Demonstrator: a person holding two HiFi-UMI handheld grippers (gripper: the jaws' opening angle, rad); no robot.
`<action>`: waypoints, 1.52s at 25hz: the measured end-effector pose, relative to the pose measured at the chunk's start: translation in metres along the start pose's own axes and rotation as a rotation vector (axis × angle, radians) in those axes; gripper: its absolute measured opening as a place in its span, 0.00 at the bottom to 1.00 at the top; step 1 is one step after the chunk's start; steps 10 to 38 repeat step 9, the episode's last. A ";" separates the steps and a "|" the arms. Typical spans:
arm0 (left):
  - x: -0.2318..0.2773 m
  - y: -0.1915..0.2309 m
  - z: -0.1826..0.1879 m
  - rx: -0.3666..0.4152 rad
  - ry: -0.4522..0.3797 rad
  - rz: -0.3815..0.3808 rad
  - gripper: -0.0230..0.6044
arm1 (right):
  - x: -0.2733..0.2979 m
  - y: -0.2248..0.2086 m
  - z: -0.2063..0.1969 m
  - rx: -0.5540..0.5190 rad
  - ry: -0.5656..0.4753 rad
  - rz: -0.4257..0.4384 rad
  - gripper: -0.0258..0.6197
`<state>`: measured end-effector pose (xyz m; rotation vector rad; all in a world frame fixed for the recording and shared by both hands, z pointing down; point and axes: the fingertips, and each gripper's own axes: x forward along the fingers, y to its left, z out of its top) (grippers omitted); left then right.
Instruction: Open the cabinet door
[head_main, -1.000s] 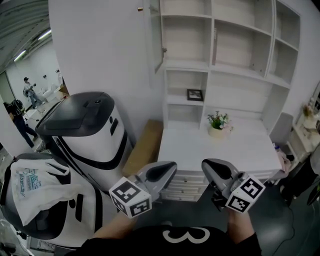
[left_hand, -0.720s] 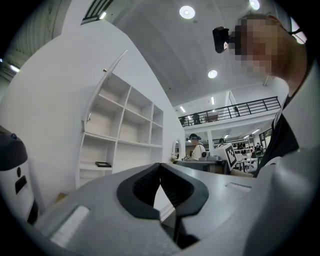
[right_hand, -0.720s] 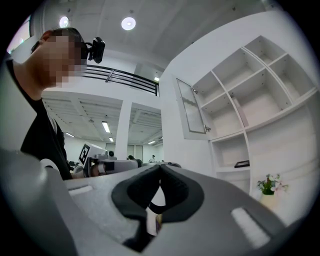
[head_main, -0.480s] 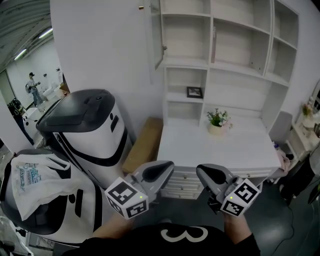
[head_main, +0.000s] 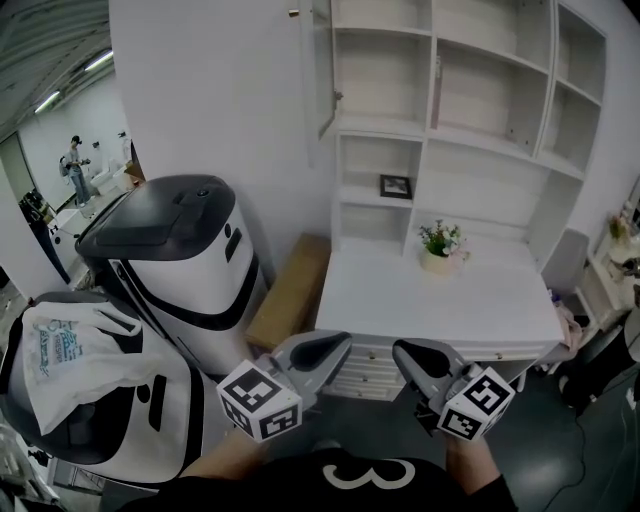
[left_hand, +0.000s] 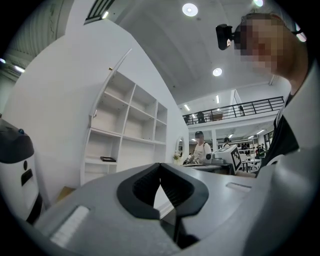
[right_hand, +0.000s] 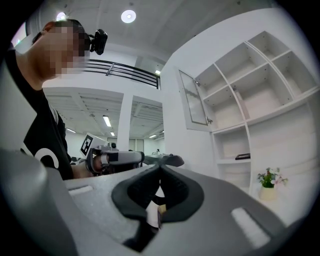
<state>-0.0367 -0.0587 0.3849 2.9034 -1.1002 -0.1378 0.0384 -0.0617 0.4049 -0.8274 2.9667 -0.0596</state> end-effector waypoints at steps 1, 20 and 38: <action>0.002 -0.001 -0.001 0.000 0.006 -0.003 0.05 | -0.001 -0.001 0.000 0.005 -0.001 -0.001 0.04; 0.008 -0.005 0.001 0.007 0.022 -0.004 0.05 | -0.005 -0.002 0.004 0.012 -0.005 0.005 0.04; 0.008 -0.005 0.001 0.007 0.022 -0.004 0.05 | -0.005 -0.002 0.004 0.012 -0.005 0.005 0.04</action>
